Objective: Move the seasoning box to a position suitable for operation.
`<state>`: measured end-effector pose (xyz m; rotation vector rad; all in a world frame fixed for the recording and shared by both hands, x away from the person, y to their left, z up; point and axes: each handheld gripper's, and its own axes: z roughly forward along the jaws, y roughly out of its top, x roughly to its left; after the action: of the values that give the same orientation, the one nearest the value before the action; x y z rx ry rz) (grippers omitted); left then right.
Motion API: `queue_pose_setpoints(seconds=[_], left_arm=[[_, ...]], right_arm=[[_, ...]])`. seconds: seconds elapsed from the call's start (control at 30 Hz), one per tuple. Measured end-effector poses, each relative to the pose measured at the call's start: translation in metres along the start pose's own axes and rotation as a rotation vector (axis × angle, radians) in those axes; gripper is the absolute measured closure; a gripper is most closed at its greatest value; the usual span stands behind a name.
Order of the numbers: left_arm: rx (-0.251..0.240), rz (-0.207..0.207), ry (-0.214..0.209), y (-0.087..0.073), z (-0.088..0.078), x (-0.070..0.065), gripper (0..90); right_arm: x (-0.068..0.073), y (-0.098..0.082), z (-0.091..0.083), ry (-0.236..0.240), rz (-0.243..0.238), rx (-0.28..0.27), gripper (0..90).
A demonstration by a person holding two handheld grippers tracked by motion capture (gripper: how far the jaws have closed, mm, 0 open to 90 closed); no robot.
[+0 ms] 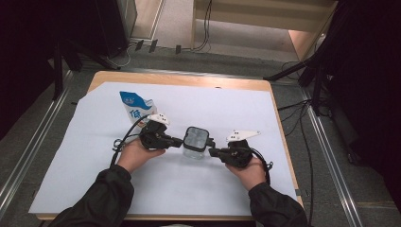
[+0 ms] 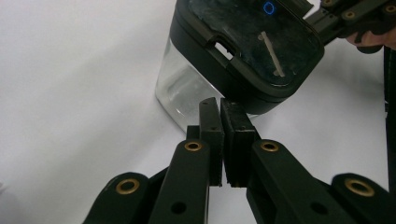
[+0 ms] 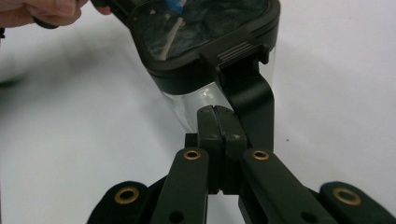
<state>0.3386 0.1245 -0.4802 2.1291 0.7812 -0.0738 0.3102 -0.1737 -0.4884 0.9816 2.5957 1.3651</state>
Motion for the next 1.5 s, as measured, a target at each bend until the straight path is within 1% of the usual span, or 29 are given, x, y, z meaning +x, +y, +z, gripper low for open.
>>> queue_pose_setpoints(seconds=[0.13, 0.17, 0.2, 0.27, 0.33, 0.53, 0.57, 0.6, 0.63, 0.67, 0.7, 0.73, 0.77, 0.8, 0.87, 0.93, 0.97, 1.0, 1.07, 1.13, 1.17, 1.2, 1.27, 1.3, 1.33, 1.37, 1.4, 1.43, 1.5], left_arm=[[-0.002, 0.003, -0.002, 0.000, 0.002, -0.002, 88.4], [-0.003, 0.002, -0.010, 0.000, 0.003, -0.003, 88.4], [0.002, 0.011, -0.009, 0.000, 0.003, -0.004, 88.2], [0.001, 0.014, -0.008, 0.000, 0.004, -0.005, 87.8], [0.000, 0.014, -0.018, 0.000, 0.005, -0.007, 87.8], [0.004, 0.019, -0.027, 0.001, 0.007, -0.009, 86.6], [0.004, 0.019, -0.027, 0.001, 0.007, -0.009, 84.8], [0.006, 0.044, -0.040, 0.000, 0.005, -0.006, 81.0], [0.004, 0.050, -0.043, -0.001, 0.004, -0.005, 73.3], [0.000, 0.057, -0.035, -0.001, 0.002, -0.004, 66.7], [-0.015, 0.055, -0.051, -0.001, 0.000, -0.002, 60.1], [-0.015, 0.055, -0.051, -0.001, 0.000, -0.002, 53.4], [-0.030, 0.038, -0.072, -0.001, -0.003, 0.001, 47.7], [-0.030, 0.038, -0.072, -0.001, -0.003, 0.001, 44.3], [-0.035, 0.035, -0.080, 0.000, -0.003, 0.001, 32.7], [-0.029, 0.043, -0.065, 0.003, -0.002, -0.003, 23.7], [-0.029, 0.043, -0.065, 0.003, -0.002, -0.003, 21.2], [-0.028, 0.056, -0.061, 0.006, -0.003, -0.006, 19.1], [-0.034, 0.046, -0.079, 0.008, -0.002, -0.007, 14.4], [-0.026, 0.054, -0.074, 0.009, -0.001, -0.007, 13.3], [-0.021, 0.065, -0.074, 0.010, -0.001, -0.006, 13.3], [-0.012, 0.067, -0.081, 0.011, 0.000, -0.006, 12.0], [-0.011, 0.088, -0.089, 0.016, 0.004, -0.005, 12.2], [-0.004, 0.103, -0.090, 0.018, 0.006, -0.005, 12.1], [-0.004, 0.103, -0.090, 0.018, 0.006, -0.005, 12.1], [0.008, 0.117, -0.086, 0.021, 0.008, -0.005, 12.1], [0.008, 0.121, -0.094, 0.022, 0.010, -0.005, 12.2], [0.014, 0.136, -0.100, 0.022, 0.013, -0.005, 12.1], [0.019, 0.142, -0.098, 0.022, 0.014, -0.004, 12.1]], right_arm=[[-0.005, 0.000, -0.002, -0.010, 0.014, -0.011, 90.0], [-0.005, 0.000, -0.002, -0.013, 0.018, -0.010, 90.0], [-0.006, 0.000, -0.002, -0.015, 0.019, -0.014, 90.0], [-0.009, 0.000, -0.003, -0.022, 0.021, -0.017, 90.0], [-0.010, 0.000, -0.004, -0.029, 0.016, -0.020, 90.0], [-0.015, 0.001, -0.007, -0.043, 0.024, -0.025, 90.0], [-0.016, 0.001, -0.007, -0.041, 0.022, -0.030, 90.0], [-0.015, 0.001, -0.008, -0.040, 0.023, -0.028, 90.0], [-0.016, 0.001, -0.009, -0.041, 0.020, -0.028, 90.0], [-0.016, 0.002, -0.011, -0.046, 0.020, -0.030, 90.0], [-0.016, 0.002, -0.013, -0.049, 0.026, -0.027, 90.0], [-0.016, 0.002, -0.013, -0.049, 0.026, -0.027, 90.0], [-0.017, 0.002, -0.018, -0.062, 0.024, -0.031, 90.0], [-0.018, 0.002, -0.019, -0.067, 0.025, -0.030, 90.0], [-0.021, 0.002, -0.021, -0.072, 0.022, -0.032, 90.0], [-0.024, 0.003, -0.022, -0.077, 0.027, -0.031, 90.0], [-0.024, 0.003, -0.022, -0.077, 0.027, -0.031, 90.0], [-0.026, 0.003, -0.022, -0.081, 0.030, -0.030, 90.0], [-0.029, 0.005, -0.021, -0.083, 0.025, -0.023, 90.0], [-0.030, 0.005, -0.020, -0.083, 0.028, -0.021, 90.0], [-0.031, 0.006, -0.019, -0.081, 0.028, -0.016, 90.0], [-0.033, 0.007, -0.018, -0.078, 0.028, -0.009, 90.0], [-0.034, 0.009, -0.016, -0.077, 0.027, -0.004, 90.0], [-0.035, 0.009, -0.016, -0.075, 0.027, -0.002, 90.0], [-0.035, 0.009, -0.016, -0.075, 0.027, -0.002, 90.0], [-0.035, 0.010, -0.015, -0.078, 0.023, -0.005, 90.0], [-0.036, 0.010, -0.013, -0.071, 0.027, -0.003, 90.0], [-0.035, 0.011, -0.011, -0.067, 0.029, 0.003, 90.0], [-0.035, 0.011, -0.011, -0.074, 0.026, 0.006, 90.0]])
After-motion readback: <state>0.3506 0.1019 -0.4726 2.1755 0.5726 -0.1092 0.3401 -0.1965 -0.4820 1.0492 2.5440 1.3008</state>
